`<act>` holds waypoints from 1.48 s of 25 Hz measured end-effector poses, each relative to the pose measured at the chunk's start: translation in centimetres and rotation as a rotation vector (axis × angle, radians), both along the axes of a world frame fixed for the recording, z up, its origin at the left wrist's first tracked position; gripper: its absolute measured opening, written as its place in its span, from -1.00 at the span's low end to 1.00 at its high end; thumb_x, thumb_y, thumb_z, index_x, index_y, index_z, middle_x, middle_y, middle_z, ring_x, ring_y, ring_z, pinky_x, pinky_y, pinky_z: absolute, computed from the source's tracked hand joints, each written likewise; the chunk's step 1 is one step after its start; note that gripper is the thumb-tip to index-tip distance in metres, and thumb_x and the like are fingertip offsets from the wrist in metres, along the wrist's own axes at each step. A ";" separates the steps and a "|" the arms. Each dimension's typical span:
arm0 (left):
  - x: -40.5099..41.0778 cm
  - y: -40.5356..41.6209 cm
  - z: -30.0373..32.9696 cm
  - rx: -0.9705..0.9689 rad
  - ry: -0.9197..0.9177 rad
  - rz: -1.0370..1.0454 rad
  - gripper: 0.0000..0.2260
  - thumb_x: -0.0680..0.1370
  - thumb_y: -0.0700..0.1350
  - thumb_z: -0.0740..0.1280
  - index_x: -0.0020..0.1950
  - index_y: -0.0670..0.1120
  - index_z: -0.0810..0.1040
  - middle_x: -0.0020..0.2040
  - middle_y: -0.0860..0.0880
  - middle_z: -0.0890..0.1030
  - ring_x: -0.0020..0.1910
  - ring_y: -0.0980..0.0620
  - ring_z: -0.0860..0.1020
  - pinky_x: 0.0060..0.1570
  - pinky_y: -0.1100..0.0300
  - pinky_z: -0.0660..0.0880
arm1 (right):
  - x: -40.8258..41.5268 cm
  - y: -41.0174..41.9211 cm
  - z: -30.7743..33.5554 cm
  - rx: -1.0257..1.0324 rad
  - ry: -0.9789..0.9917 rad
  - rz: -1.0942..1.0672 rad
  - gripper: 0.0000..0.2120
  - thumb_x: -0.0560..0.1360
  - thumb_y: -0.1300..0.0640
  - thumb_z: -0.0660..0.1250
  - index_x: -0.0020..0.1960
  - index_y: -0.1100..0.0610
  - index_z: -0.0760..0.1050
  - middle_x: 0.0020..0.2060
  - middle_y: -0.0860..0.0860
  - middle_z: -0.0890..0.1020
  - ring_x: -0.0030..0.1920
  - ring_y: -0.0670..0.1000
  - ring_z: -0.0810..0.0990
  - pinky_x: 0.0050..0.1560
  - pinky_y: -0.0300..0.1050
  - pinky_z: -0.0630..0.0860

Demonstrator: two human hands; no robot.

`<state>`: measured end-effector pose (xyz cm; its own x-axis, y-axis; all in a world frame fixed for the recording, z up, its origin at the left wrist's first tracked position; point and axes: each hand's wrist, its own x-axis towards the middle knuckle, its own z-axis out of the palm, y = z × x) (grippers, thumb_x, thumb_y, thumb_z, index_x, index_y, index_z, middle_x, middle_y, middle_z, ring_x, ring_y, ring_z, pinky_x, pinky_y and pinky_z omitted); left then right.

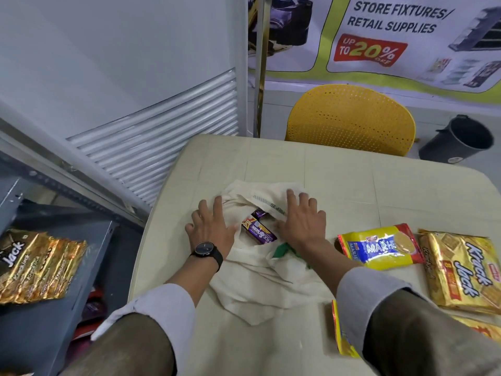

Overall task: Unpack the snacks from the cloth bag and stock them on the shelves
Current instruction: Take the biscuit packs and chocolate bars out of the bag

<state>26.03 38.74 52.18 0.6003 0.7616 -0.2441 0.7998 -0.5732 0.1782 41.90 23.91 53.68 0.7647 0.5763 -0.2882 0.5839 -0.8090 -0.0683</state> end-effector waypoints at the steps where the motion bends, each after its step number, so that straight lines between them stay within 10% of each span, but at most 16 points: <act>1: 0.1 0.7 -0.3 -0.064 0.013 -0.003 -0.28 0.54 0.25 0.33 0.60 0.07 0.12 0.40 -0.12 0.38 0.31 -0.20 0.44 0.17 -0.13 0.44 | 1.0 0.4 -0.6 -0.022 0.060 -0.029 -0.37 0.51 -0.16 0.39 0.47 0.01 0.26 0.29 0.11 0.47 0.24 0.22 0.49 0.02 0.10 0.45; 10: 4.0 7.0 -0.2 -0.124 -0.320 0.062 -0.75 0.59 -0.11 0.24 0.22 0.08 0.59 0.15 -0.06 0.67 0.11 -0.18 0.61 0.01 0.08 0.47 | 7.2 2.9 -0.7 0.517 0.058 -0.217 -0.77 0.42 0.26 0.33 0.06 0.12 0.59 -0.12 0.19 0.70 -0.08 0.32 0.61 -0.19 0.00 0.42; 16: 6.1 9.3 -3.5 -0.177 -0.117 0.112 -0.73 0.62 0.05 0.22 0.20 0.06 0.64 0.17 -0.12 0.67 0.12 -0.23 0.62 -0.06 0.11 0.45 | 10.8 4.1 -2.5 0.325 0.156 -0.262 -0.65 0.40 0.38 0.26 0.09 0.14 0.66 -0.03 0.18 0.69 -0.10 0.21 0.56 -0.12 -0.09 0.45; 22: 0.7 6.0 -1.7 -0.367 -0.412 0.193 -0.41 0.57 0.28 0.22 0.55 0.06 0.32 0.47 -0.09 0.43 0.42 -0.10 0.44 0.32 0.07 0.36 | 6.6 2.6 0.5 0.282 -0.040 -0.127 -0.45 0.43 0.02 0.29 0.42 0.06 0.46 0.28 0.11 0.54 0.27 0.23 0.47 0.14 0.17 0.48; 29: -9.5 -3.8 -5.4 -0.108 0.038 -0.060 -0.22 0.56 0.34 -0.25 0.66 -0.10 -0.14 0.68 -0.15 -0.12 0.66 -0.15 -0.17 0.59 -0.22 -0.14 | -3.3 5.8 -0.3 0.308 0.075 0.339 -0.76 0.53 0.23 0.27 0.13 0.23 0.62 0.03 0.19 0.64 0.09 0.28 0.56 0.06 0.14 0.50; 37: -9.8 -3.8 -8.4 0.021 0.047 -0.099 -0.25 0.60 0.36 -0.17 0.65 -0.08 -0.12 0.68 -0.13 -0.13 0.66 -0.11 -0.19 0.56 -0.29 -0.18 | -4.4 9.6 -3.1 0.078 0.062 0.217 -0.51 0.41 -0.06 0.39 0.27 0.14 0.50 0.20 0.13 0.60 0.27 0.19 0.48 0.09 0.10 0.57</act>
<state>16.27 34.94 43.81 0.6610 0.7045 -0.2583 0.7464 -0.6528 0.1293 37.50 33.51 50.54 0.6026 0.7476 -0.2791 0.7363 -0.6558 -0.1669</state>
